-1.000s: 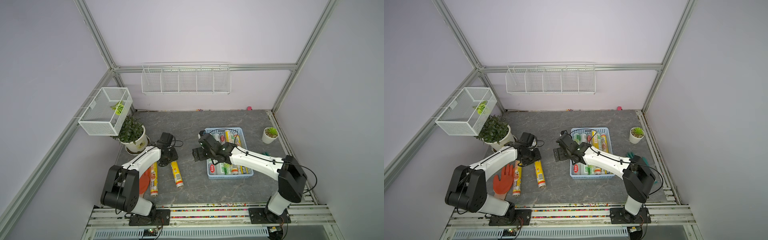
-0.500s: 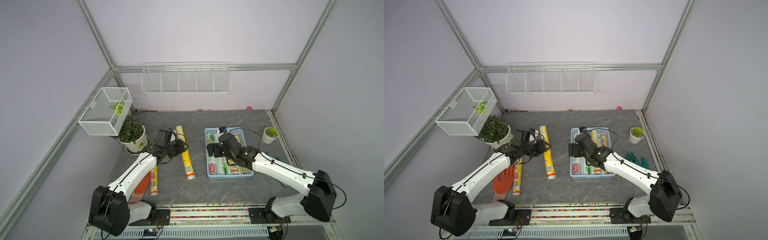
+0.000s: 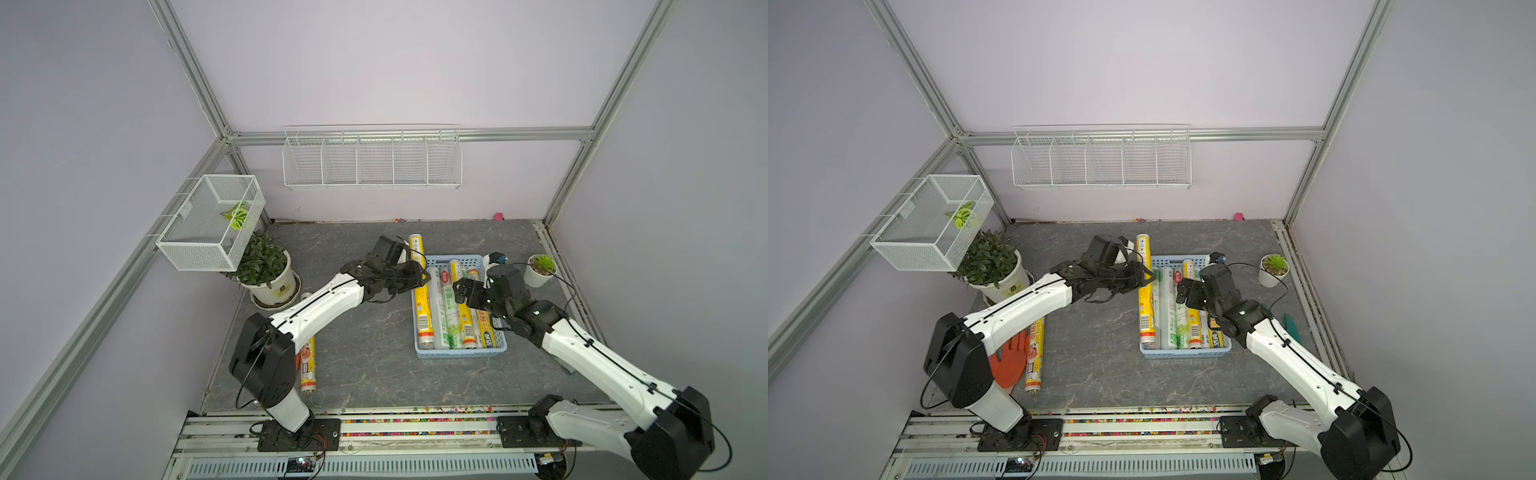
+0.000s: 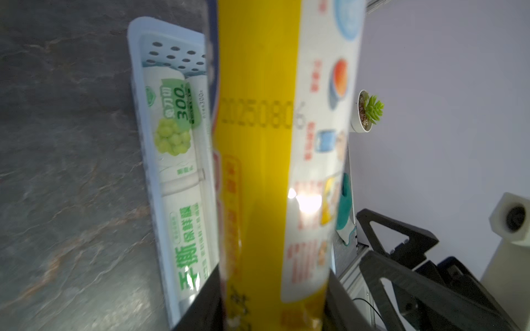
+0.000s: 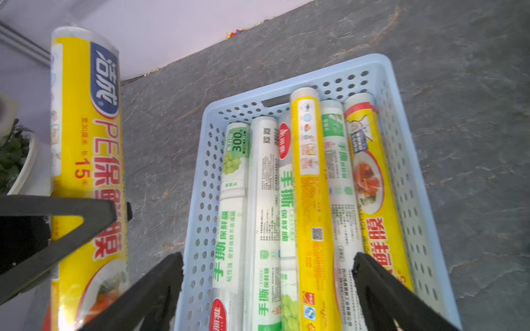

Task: Put the plastic wrap into the basket
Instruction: Place the plastic wrap in the basket.

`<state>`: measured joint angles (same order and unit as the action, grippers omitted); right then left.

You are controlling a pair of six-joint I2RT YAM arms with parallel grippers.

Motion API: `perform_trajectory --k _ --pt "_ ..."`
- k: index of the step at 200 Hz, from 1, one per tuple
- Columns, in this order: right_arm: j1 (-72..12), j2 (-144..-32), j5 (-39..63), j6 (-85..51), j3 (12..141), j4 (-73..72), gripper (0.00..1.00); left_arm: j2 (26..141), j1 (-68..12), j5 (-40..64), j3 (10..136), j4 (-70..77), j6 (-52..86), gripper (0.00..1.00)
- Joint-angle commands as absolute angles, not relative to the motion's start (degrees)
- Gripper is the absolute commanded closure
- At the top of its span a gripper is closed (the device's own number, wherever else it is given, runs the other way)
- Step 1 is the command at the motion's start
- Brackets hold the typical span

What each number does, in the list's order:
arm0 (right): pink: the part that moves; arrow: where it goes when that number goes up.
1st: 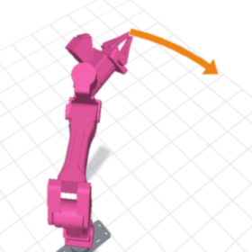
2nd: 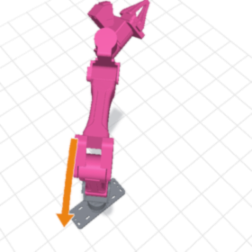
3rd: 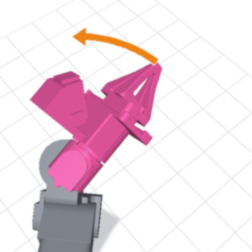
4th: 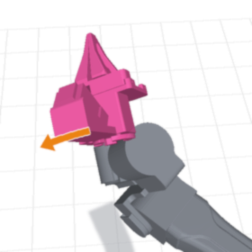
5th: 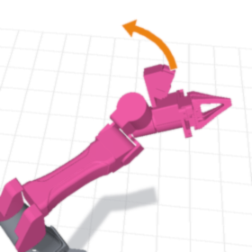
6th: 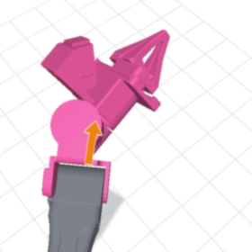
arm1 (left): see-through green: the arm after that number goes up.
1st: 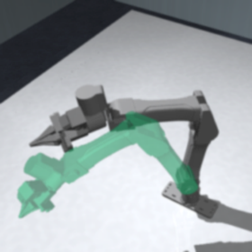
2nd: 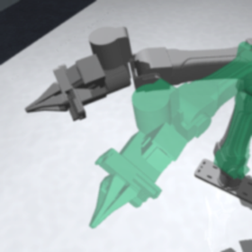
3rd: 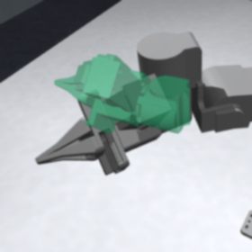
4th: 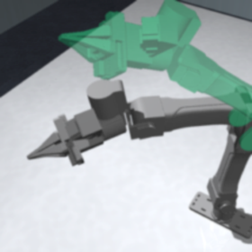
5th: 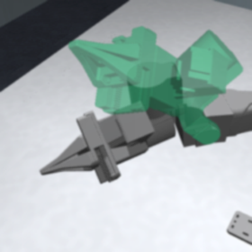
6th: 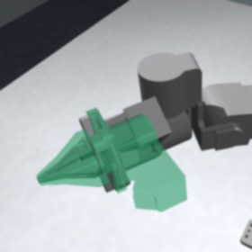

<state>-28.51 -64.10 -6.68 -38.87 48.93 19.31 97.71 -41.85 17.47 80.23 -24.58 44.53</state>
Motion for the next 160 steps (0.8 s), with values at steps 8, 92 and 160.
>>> perform_trajectory --k 8,92,160 --pt "-25.95 -59.65 -3.34 -39.0 45.58 21.52 0.03 103.39 -43.2 15.78 86.15 -28.06 46.09 0.9" --pt "-25.77 -54.82 -5.62 -36.57 41.59 22.44 0.03 115.42 -45.25 18.15 95.98 -31.9 48.03 0.9" --pt "-25.8 -57.32 -1.2 -35.57 41.43 22.33 0.03 120.85 -47.13 16.82 101.13 -35.14 49.13 0.9"
